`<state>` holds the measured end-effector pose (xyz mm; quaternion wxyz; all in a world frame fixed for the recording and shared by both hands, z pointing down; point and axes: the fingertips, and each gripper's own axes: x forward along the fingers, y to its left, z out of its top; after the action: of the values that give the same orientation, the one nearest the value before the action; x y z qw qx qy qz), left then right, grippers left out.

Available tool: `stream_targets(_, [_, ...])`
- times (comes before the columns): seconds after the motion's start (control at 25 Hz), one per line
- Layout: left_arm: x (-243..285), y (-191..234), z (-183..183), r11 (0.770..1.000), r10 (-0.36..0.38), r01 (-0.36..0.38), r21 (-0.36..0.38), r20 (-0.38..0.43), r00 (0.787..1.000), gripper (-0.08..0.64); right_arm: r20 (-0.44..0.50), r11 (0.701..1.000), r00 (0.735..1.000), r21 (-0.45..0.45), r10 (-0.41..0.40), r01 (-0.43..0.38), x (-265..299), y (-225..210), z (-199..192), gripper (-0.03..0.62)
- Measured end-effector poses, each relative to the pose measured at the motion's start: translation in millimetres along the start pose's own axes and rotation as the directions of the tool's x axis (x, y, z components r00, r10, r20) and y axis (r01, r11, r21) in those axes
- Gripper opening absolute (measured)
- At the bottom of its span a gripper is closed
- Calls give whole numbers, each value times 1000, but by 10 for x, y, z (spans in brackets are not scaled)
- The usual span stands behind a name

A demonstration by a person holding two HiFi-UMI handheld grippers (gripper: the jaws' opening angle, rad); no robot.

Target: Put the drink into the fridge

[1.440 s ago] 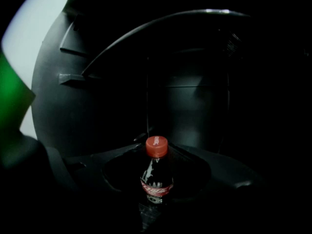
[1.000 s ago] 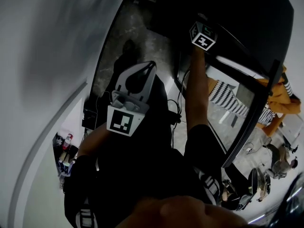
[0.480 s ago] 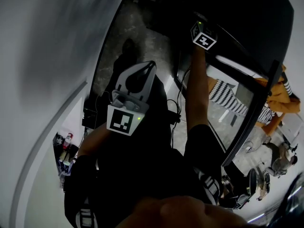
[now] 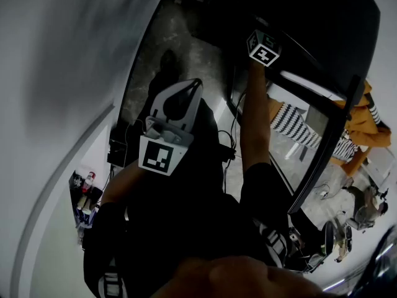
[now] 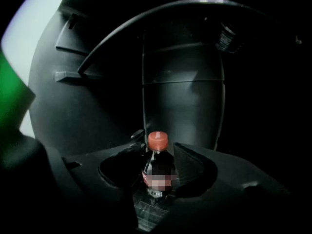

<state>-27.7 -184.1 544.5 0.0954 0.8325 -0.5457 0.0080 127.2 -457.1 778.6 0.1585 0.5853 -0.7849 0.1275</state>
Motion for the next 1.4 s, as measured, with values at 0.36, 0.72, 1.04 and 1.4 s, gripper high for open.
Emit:
stream_targets(0.36, [-96, -104, 310, 1000, 2, -2, 2, 1, 1000, 5, -14, 999, 999, 23, -35, 36, -361, 12, 42, 190])
stream_targets(0.72, [-281, -293, 708, 1000, -3, 2, -12, -20, 1000, 5, -96, 996, 995, 88, -20, 28, -829, 149, 86, 128])
stream_targets(1.04, [-360, -485, 1062, 1000, -10, 10, -16, 0, 1000, 5, -161, 991, 987, 129, 2, 19, -1418, 365, 157, 11])
stream_targets(1.4, [-519, -674, 1376, 1000, 2, 0, -18, 80, 997, 5, -234, 986, 967, 156, 96, -60, -2005, 622, 174, 2])
